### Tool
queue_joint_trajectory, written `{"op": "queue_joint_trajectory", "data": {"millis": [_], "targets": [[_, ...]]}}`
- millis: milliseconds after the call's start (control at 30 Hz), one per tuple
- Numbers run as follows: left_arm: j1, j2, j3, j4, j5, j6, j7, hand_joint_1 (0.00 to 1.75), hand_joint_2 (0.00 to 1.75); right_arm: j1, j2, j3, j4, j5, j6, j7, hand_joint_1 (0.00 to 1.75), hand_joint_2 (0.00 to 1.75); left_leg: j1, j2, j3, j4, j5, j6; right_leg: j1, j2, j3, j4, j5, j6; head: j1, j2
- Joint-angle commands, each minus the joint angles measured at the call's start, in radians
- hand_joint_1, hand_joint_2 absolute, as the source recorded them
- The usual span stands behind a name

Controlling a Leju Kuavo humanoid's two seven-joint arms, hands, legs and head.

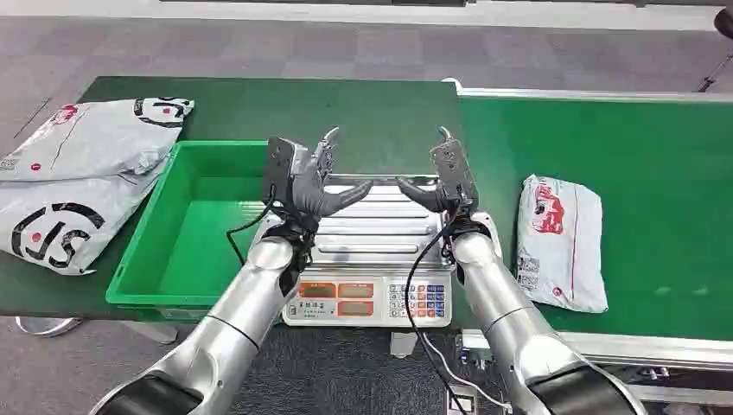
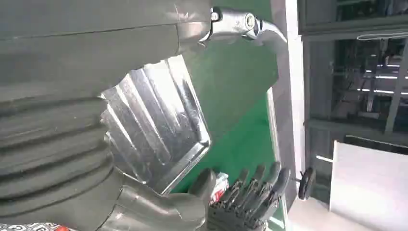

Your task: Moved the parcel from conveyor to table for the left to box.

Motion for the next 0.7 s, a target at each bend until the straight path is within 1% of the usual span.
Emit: {"op": "queue_joint_trajectory", "data": {"millis": [33, 100, 133, 167, 233, 333, 367, 400, 433, 467, 533, 633, 667, 700], "targets": [[-0.020, 0.042, -0.038, 0.050, 0.040, -0.063, 0.006, 0.00, 1.75, -0.062, -0.001, 0.038, 0.095, -0.004, 0.023, 0.007, 0.00, 1.75, 0.000, 0.003, 0.004, -0.002, -0.001, -0.001, 0.001, 0.002, 0.004, -0.002, 0.000, -0.002, 0.000, 0.000], [-0.023, 0.048, -0.049, 0.047, 0.041, -0.066, 0.005, 0.00, 1.75, -0.055, -0.013, 0.055, 0.094, 0.004, 0.030, 0.001, 0.00, 1.75, 0.000, 0.004, 0.005, -0.002, -0.001, -0.001, 0.001, 0.002, 0.004, -0.003, 0.001, -0.002, 0.000, 0.000], [-0.029, 0.048, -0.055, 0.048, 0.044, -0.073, 0.007, 0.00, 1.75, -0.045, -0.017, 0.059, 0.086, 0.004, 0.024, 0.000, 0.00, 1.75, 0.000, 0.002, 0.003, -0.001, 0.000, -0.001, 0.001, 0.001, 0.002, -0.001, 0.000, -0.002, 0.000, 0.000], [-0.033, 0.047, -0.060, 0.049, 0.044, -0.072, 0.007, 0.00, 1.75, -0.030, -0.021, 0.056, 0.067, -0.003, 0.018, -0.004, 0.00, 1.75, 0.001, 0.003, 0.005, -0.002, 0.000, -0.001, 0.001, 0.001, 0.005, -0.003, 0.000, -0.002, 0.000, 0.000], [-0.038, 0.044, -0.067, 0.051, 0.045, -0.071, 0.006, 0.00, 1.75, -0.015, -0.026, 0.060, 0.047, -0.006, 0.014, -0.001, 0.00, 1.75, 0.000, 0.000, 0.002, -0.001, 0.000, -0.001, 0.001, -0.001, 0.002, -0.001, 0.000, -0.001, 0.000, 0.000], [-0.039, 0.044, -0.072, 0.053, 0.042, -0.069, 0.008, 0.00, 1.75, -0.013, -0.026, 0.061, 0.042, -0.007, 0.015, 0.000, 0.00, 1.75, 0.001, 0.001, 0.004, -0.002, 0.000, -0.001, 0.001, -0.001, 0.004, -0.003, 0.000, -0.002, 0.000, 0.000], [-0.042, 0.045, -0.086, 0.056, 0.026, -0.047, 0.013, 0.00, 1.75, -0.007, -0.027, 0.060, 0.032, -0.012, 0.013, 0.005, 0.00, 1.75, 0.001, 0.001, 0.002, -0.001, 0.000, -0.001, 0.001, -0.001, 0.002, -0.001, 0.000, -0.002, 0.000, 0.000], [-0.041, 0.041, -0.086, 0.058, 0.031, -0.044, 0.014, 0.00, 1.75, 0.004, -0.030, 0.062, 0.015, -0.018, 0.010, 0.009, 0.00, 1.75, 0.001, 0.001, 0.004, -0.002, -0.001, -0.001, 0.001, -0.001, 0.004, -0.002, 0.000, -0.002, 0.000, 0.000], [-0.040, 0.039, -0.086, 0.060, 0.032, -0.044, 0.015, 0.00, 1.75, 0.008, -0.031, 0.063, 0.010, -0.021, 0.010, 0.010, 0.00, 1.75, 0.000, 0.001, 0.002, -0.001, 0.000, 0.000, 0.001, -0.001, 0.002, -0.001, 0.000, -0.001, 0.000, 0.000], [-0.041, 0.035, -0.088, 0.064, 0.036, -0.044, 0.015, 0.00, 1.75, 0.014, -0.034, 0.069, 0.001, -0.022, 0.007, 0.016, 0.00, 1.75, 0.001, 0.001, 0.004, -0.002, 0.000, -0.001, 0.001, -0.001, 0.004, -0.002, 0.000, -0.002, 0.000, 0.000], [-0.041, 0.033, -0.088, 0.068, 0.039, -0.044, 0.016, 0.00, 1.75, 0.015, -0.040, 0.076, 0.003, -0.003, -0.024, 0.031, 0.00, 1.75, 0.000, 0.000, 0.001, -0.001, 0.000, 0.000, 0.001, -0.001, 0.001, -0.001, 0.000, -0.001, 0.000, 0.000], [-0.040, 0.032, -0.088, 0.069, 0.039, -0.044, 0.016, 0.00, 1.75, 0.016, -0.042, 0.076, 0.004, -0.003, -0.023, 0.031, 0.00, 1.75, 0.000, 0.001, 0.003, -0.001, 0.000, -0.001, 0.001, -0.001, 0.003, -0.002, 0.000, -0.002, 0.000, 0.000], [-0.041, 0.033, -0.090, 0.072, 0.040, -0.044, 0.016, 0.00, 1.75, 0.012, -0.048, 0.086, 0.012, 0.027, -0.056, 0.051, 0.00, 1.75, 0.001, 0.000, 0.002, -0.001, 0.000, -0.001, 0.001, -0.001, 0.002, -0.001, 0.000, -0.001, 0.000, 0.000], [-0.040, 0.034, -0.092, 0.071, 0.040, -0.043, 0.015, 0.00, 1.75, 0.012, -0.057, 0.093, 0.015, 0.049, -0.076, 0.070, 0.00, 1.75, 0.001, 0.001, 0.003, -0.001, 0.000, -0.001, 0.001, -0.001, 0.003, -0.002, 0.000, -0.002, 0.000, 0.000]]}}
